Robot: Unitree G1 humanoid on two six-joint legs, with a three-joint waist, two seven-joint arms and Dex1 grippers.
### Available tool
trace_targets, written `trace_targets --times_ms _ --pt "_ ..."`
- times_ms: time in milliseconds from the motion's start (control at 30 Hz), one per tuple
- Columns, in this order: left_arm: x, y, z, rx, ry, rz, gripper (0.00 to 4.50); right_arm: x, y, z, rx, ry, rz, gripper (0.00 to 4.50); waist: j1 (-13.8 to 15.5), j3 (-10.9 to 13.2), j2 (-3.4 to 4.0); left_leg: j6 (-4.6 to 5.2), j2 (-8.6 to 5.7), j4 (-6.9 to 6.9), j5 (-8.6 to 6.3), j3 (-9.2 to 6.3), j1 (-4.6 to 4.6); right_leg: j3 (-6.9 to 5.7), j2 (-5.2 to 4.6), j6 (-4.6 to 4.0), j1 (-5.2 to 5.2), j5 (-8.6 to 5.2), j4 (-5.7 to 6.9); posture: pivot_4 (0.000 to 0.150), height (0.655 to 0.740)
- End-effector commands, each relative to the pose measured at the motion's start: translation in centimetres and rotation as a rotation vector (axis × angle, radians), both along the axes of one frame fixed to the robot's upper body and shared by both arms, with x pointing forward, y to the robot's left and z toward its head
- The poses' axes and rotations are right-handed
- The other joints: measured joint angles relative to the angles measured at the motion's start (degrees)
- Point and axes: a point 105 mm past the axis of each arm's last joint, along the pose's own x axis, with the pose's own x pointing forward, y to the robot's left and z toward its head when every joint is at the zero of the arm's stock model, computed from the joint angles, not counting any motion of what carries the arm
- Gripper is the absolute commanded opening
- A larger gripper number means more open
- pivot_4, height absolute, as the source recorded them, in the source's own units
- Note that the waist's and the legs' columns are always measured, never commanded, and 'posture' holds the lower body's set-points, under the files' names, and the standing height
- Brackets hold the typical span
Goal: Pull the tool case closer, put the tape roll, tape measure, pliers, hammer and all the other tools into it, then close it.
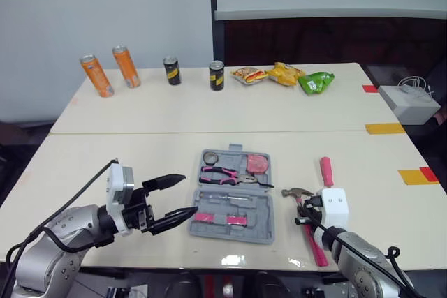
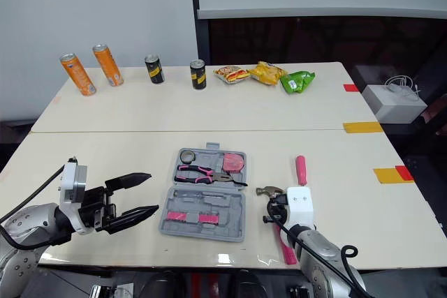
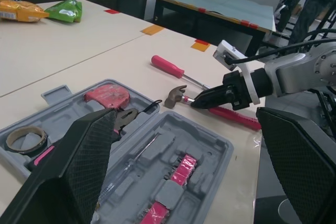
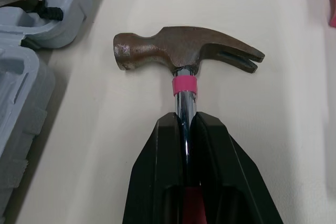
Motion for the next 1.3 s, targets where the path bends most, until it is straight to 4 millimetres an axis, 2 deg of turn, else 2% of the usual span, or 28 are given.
trace_targets --times_ms 33,167,233,300,433,533,600,667,733,867,933,1100,1200,1300 --pt "-0.4 -0.8 1.1 0.003 -0.035 -0.032 4.5 0.2 -0.6 0.3 -0.016 -0.024 0.005 1.6 0.1 0.0 -0.01 0.0 0.0 0.0 0.0 0.0 0.0 0.0 0.0 0.0 0.0 0.0 0.0 0.15 0.74" --pt "-0.5 -0.9 1.2 0.002 -0.028 -0.029 4.5 0.0 -0.1 1.2 -0.023 -0.047 0.08 2.98 0.1 0.0 -0.02 0.01 -0.02 0.0 0.01 -0.01 -0.02 0.0 0.0 0.01 0.01 0.0 -0.02 0.15 0.74" --pt "-0.4 -0.8 1.2 -0.008 -0.019 -0.016 4.5 -0.2 0.0 2.9 -0.007 -0.086 0.149 3.69 0.1 0.0 -0.01 0.02 -0.01 0.0 0.01 -0.02 -0.02 -0.01 0.0 0.01 0.01 0.0 -0.02 0.15 0.74" --pt "-0.2 -0.7 1.5 -0.032 -0.019 0.006 4.5 -1.0 0.5 4.8 -0.003 -0.089 0.294 4.29 0.1 0.0 0.02 0.04 -0.03 0.01 0.01 -0.02 -0.03 0.0 -0.01 0.02 0.01 0.01 -0.01 0.15 0.74" --pt "-0.5 -0.6 0.9 0.007 -0.052 0.009 4.5 -2.2 0.4 7.6 -0.068 -0.061 0.553 4.29 0.1 0.0 -0.01 0.29 -0.05 0.03 0.03 -0.06 0.01 0.02 0.01 0.05 0.08 0.02 -0.06 0.15 0.74" --pt "-0.7 -0.1 0.2 -0.015 -0.084 0.003 4.5 -2.2 0.3 9.7 -0.132 -0.07 0.764 4.29 0.1 0.0 -0.04 0.48 -0.02 0.01 0.02 -0.13 0.1 -0.03 0.06 0.07 0.23 0.02 -0.16 0.15 0.74" --pt "-1.4 0.1 0.0 -0.016 -0.078 -0.065 4.5 -2.2 0.5 10.9 -0.211 -0.101 0.963 4.29 0.1 0.0 -0.03 0.53 -0.02 0.02 0.03 -0.14 0.11 -0.05 0.05 0.09 0.28 0.04 -0.24 0.15 0.74" --pt "-1.9 0.4 0.4 -0.056 -0.036 -0.126 4.5 -2.0 -0.2 10.8 -0.364 -0.054 1.162 4.29 0.3 0.0 -0.06 0.56 0.01 0.03 0.04 -0.18 0.12 -0.11 0.06 0.09 0.33 0.05 -0.27 0.15 0.74" --pt "-2.2 0.7 0.7 -0.077 -0.028 -0.16 4.5 -1.4 -1.1 10.7 -0.491 -0.032 1.286 4.29 0.2 0.0 -0.14 0.64 0.01 0.07 0.0 -0.16 0.08 -0.12 0.05 0.09 0.33 0.04 -0.29 0.15 0.74" --pt "-2.7 1.3 0.3 -0.062 -0.015 -0.192 4.5 0.7 -2.8 9.9 -0.803 0.012 1.6 4.29 -0.2 0.0 -0.19 0.93 0.02 0.34 -0.15 -0.08 -0.16 -0.11 -0.02 0.06 0.16 0.05 -0.19 0.15 0.74" --pt "-2.9 1.5 0.1 -0.051 -0.022 -0.194 4.5 2.2 -3.0 9.7 -0.913 0.001 1.685 4.29 -0.4 0.1 -0.27 1.06 0.02 0.6 -0.23 -0.06 -0.38 -0.11 -0.08 0.03 -0.04 0.02 0.03 0.15 0.74" --pt "-3.5 3.1 -1.4 -0.016 -0.014 -0.164 4.5 4.9 -1.4 9.1 -1.118 -0.038 1.919 4.29 -1.5 0.1 -0.34 1.1 0.06 0.93 -0.23 0.0 -0.6 -0.05 -0.1 -0.09 -0.45 -0.04 0.6 0.15 0.74" --pt "-3.7 4.2 -2.3 0.0 0.001 -0.128 4.5 5.5 -0.5 8.0 -1.187 -0.048 2.055 4.29 -1.5 0.1 -0.38 1.11 0.16 1.11 -0.22 -0.05 -0.81 -0.1 -0.03 -0.2 -0.68 -0.1 0.86 0.15 0.74" --pt "-3.8 4.8 -2.6 0.006 -0.003 -0.106 4.5 5.7 -0.4 6.8 -1.225 -0.033 2.158 4.29 -1.3 0.0 -0.42 1.12 0.21 1.24 -0.22 -0.1 -0.99 -0.16 0.0 -0.28 -0.87 -0.15 1.05 0.15 0.74"
